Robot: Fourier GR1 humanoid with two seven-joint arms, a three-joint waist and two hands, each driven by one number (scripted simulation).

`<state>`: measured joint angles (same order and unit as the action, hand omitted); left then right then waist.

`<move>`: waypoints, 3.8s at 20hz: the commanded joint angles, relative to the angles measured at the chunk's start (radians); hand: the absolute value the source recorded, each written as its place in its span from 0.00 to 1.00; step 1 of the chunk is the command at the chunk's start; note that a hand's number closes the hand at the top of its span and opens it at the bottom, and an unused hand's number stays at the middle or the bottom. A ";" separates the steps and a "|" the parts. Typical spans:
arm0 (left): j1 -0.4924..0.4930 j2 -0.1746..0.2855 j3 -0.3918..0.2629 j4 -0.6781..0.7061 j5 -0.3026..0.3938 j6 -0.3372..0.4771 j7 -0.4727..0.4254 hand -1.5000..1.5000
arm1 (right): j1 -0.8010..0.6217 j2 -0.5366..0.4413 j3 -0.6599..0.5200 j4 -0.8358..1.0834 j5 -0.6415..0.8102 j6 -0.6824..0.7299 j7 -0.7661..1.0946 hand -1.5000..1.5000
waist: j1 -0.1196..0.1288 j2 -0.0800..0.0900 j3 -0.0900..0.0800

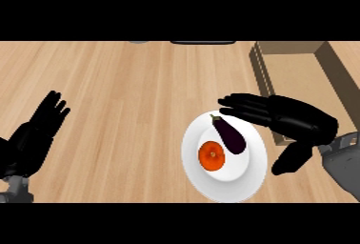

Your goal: Pick the squash from the plate and place it in the cardboard box

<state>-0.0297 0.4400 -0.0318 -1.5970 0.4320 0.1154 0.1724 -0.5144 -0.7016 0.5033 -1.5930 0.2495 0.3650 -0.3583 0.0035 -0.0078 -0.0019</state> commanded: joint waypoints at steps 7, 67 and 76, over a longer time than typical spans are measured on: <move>0.010 -0.016 0.032 0.054 -0.029 -0.038 -0.044 0.50 | -0.064 0.128 0.118 -0.092 0.104 0.226 0.409 0.00 | -0.003 0.007 0.001; -0.070 -0.194 0.215 0.007 -0.202 -0.181 0.099 0.50 | 0.092 0.529 0.000 0.273 0.931 0.245 0.118 0.00 | -0.001 0.009 0.002; -0.015 -0.199 0.245 -0.057 -0.173 -0.231 0.125 0.50 | 0.117 0.549 -0.047 0.257 0.986 0.267 0.095 0.00 | -0.001 0.007 0.002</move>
<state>-0.0417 0.2375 0.1920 -1.6612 0.2417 -0.0884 0.2986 -0.4000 -0.1519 0.4889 -1.3319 1.2211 0.6225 -0.2376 0.0035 -0.0001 0.0001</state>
